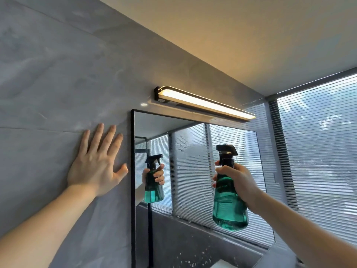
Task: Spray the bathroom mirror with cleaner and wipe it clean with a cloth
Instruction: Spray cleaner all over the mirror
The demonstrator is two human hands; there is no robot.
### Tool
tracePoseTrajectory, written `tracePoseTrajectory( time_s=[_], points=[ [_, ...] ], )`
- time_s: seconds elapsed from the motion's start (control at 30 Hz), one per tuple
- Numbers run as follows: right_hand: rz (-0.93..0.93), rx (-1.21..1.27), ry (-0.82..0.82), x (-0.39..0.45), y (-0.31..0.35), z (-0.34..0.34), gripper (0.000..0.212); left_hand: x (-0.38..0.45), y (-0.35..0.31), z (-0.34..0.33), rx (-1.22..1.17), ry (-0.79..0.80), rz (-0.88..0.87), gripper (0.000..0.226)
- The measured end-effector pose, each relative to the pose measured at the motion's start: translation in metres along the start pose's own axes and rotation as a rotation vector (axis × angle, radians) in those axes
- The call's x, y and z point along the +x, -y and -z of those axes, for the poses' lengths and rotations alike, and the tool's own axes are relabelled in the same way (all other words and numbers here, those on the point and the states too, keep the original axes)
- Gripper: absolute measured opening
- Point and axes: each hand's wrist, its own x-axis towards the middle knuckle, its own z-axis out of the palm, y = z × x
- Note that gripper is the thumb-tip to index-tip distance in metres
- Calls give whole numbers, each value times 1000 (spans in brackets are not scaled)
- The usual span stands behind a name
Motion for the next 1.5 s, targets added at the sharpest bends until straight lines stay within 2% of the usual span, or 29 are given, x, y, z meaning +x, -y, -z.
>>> tracePoseTrajectory(
  time_s=[0.13,0.5,0.67,0.87,1.0,1.1,1.5],
  points=[
    [-7,4,36,-5,-2,15,55,-1,-3,1,-2,0,17,91],
    [95,119,178,-14,22,-20,53,0,-2,4,3,18,24,89],
    [50,146,172,-14,22,-33,49,-2,-3,5,8,24,33,88],
    [-28,131,227,-24,-5,-32,60,-2,-4,5,14,15,37,88],
    [-77,103,253,-37,-21,-33,57,-3,-4,6,19,25,41,88],
    [-112,98,237,-47,-34,-31,53,-3,-4,8,26,51,42,88],
    [-194,-27,225,-81,-73,-15,59,-2,-6,10,44,56,46,88]
  ],
)
